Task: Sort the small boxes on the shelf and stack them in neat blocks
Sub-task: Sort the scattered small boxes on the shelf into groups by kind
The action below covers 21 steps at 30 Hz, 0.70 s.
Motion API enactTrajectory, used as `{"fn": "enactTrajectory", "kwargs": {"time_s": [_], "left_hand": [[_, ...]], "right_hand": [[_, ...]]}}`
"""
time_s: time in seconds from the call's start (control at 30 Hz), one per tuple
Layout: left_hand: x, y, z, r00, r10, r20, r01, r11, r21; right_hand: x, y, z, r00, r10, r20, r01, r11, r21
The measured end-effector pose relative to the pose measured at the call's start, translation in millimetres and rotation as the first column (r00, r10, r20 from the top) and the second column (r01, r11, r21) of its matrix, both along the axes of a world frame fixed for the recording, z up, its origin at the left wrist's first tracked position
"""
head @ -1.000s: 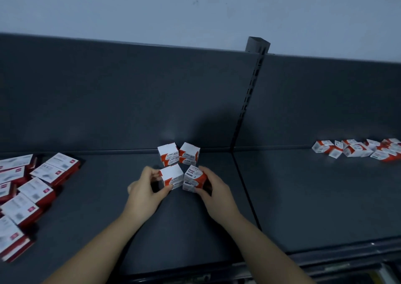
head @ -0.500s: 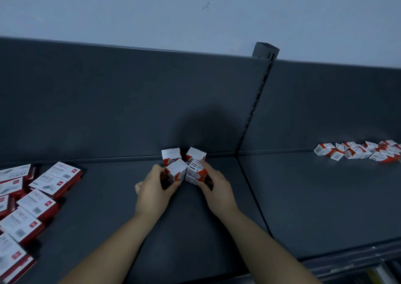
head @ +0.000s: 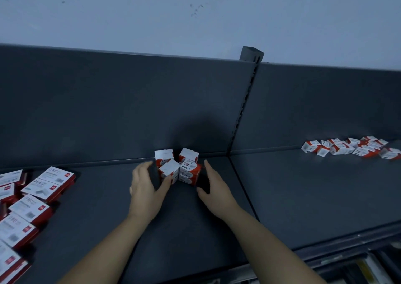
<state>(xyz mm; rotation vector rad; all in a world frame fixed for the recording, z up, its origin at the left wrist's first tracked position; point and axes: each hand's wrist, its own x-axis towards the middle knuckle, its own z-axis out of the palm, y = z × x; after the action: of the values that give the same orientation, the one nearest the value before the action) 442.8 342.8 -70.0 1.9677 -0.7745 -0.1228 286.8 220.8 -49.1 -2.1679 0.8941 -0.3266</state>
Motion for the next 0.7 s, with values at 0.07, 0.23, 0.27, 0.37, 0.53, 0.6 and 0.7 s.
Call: {"fn": "enactTrajectory", "kwargs": {"time_s": [0.07,0.23,0.27,0.37,0.53,0.6,0.7], "left_hand": [[-2,1,4,0.997,-0.021,0.073,0.018,0.999,0.048],[-12,-1,22,0.92,-0.278,0.276,0.206,0.943,0.262],[-16,-3,25,0.894,-0.324,0.308,0.22,0.919,0.327],[-27,-12,35,0.848,-0.399,0.35,0.216,0.861,0.46],[-56,-33,48,0.83,-0.441,0.342,0.199,0.806,0.557],[-72,-45,52,0.828,-0.441,0.347,0.178,0.793,0.583],[-103,-68,60,0.82,-0.45,0.354,0.162,0.776,0.61]], "right_hand": [[-12,-4,6,0.994,0.055,-0.095,-0.063,0.994,-0.085],[-27,-13,19,0.956,0.099,-0.276,-0.172,0.952,-0.253],[-28,-14,21,0.944,0.099,-0.313,-0.195,0.936,-0.292],[-35,-19,26,0.923,0.083,-0.376,-0.233,0.898,-0.374],[-64,-37,35,0.914,0.079,-0.398,-0.251,0.881,-0.402],[-80,-48,39,0.913,0.074,-0.401,-0.252,0.875,-0.413],[-109,-67,44,0.911,0.064,-0.407,-0.247,0.875,-0.416]]}}
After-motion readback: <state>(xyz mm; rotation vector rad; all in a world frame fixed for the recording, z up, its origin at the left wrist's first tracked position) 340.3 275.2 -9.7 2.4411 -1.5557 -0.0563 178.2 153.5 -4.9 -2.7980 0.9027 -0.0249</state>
